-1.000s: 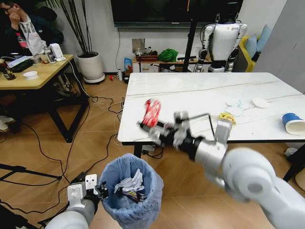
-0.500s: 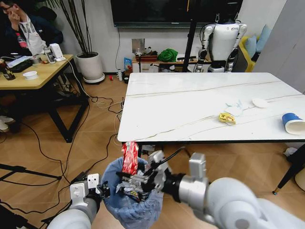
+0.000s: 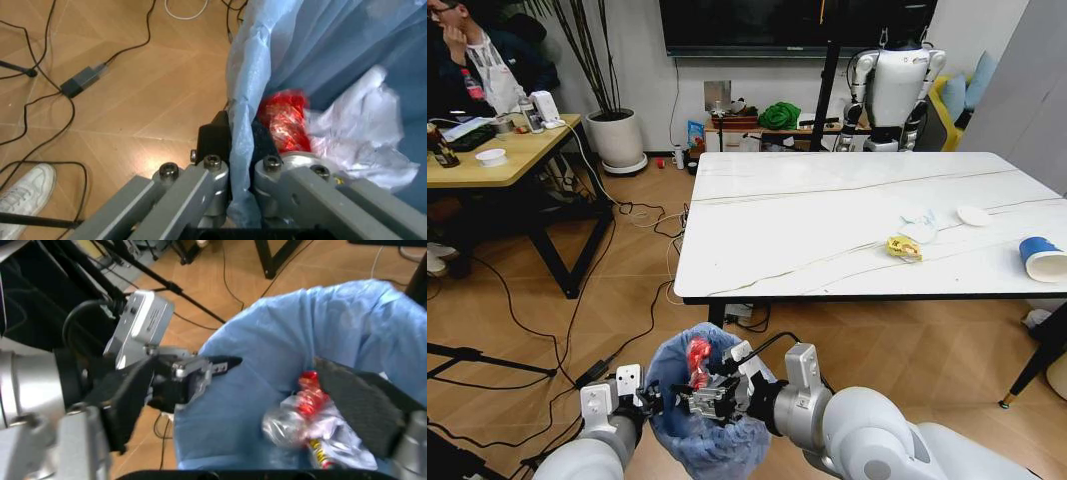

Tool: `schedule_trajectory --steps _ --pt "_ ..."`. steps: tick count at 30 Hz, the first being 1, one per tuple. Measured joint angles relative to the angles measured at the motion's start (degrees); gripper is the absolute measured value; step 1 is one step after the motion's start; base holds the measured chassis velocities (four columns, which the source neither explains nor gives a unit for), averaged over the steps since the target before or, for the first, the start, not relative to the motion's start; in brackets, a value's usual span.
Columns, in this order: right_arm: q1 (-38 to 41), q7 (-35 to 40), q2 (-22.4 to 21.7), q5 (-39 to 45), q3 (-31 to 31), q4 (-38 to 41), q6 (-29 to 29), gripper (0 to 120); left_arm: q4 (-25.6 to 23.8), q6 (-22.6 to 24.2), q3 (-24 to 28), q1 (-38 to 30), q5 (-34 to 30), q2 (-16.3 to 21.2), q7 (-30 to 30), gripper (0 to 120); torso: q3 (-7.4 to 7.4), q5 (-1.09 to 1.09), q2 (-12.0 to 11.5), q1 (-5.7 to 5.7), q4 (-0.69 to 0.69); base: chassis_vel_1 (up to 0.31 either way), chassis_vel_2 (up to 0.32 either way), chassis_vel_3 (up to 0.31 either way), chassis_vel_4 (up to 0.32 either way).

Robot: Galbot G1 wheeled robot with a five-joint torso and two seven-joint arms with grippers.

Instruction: Pick up the trash bin and place the trash from the table into it.

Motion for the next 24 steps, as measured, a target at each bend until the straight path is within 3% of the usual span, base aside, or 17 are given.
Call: schedule_trajectory --steps 2,7,11,16,21,24 --pt "0.1 0.1 0.1 0.1 0.9 0.0 0.1 97 0.0 0.0 0.0 0.0 0.0 -0.1 0.0 0 0.00 0.00 0.0 0.00 0.00 0.000 0.000 0.000 0.000" --pt "0.3 0.3 0.0 0.8 5.3 0.1 0.2 100 -0.1 0.0 -0.1 0.3 0.0 0.0 0.1 0 0.00 0.00 0.0 0.00 0.00 0.000 0.000 0.000 0.000" --pt "0.6 0.0 0.0 1.3 16.0 0.6 0.2 100 -0.8 0.0 -0.7 1.2 0.1 0.2 0.2 0 0.00 0.01 0.0 0.00 0.00 0.000 0.000 0.000 0.000" --pt "-0.2 -0.5 0.0 1.5 22.0 0.9 0.0 100 -1.2 0.0 -0.9 1.5 0.1 0.1 0.2 0 0.00 0.01 0.0 0.00 0.00 0.000 0.000 0.000 0.000" --pt "-3.0 -1.4 -0.5 1.1 34.9 0.3 -0.5 100 -2.1 0.0 -1.2 2.4 0.1 0.2 0.4 0 0.00 0.01 0.0 0.00 -0.01 0.000 0.000 0.000 0.000" --pt "-4.1 -2.1 -0.2 -1.5 38.4 -0.5 -0.8 100 -2.3 0.0 -1.2 2.6 0.2 0.3 0.4 0 0.00 0.01 0.0 0.00 0.00 0.000 0.000 0.000 0.000"
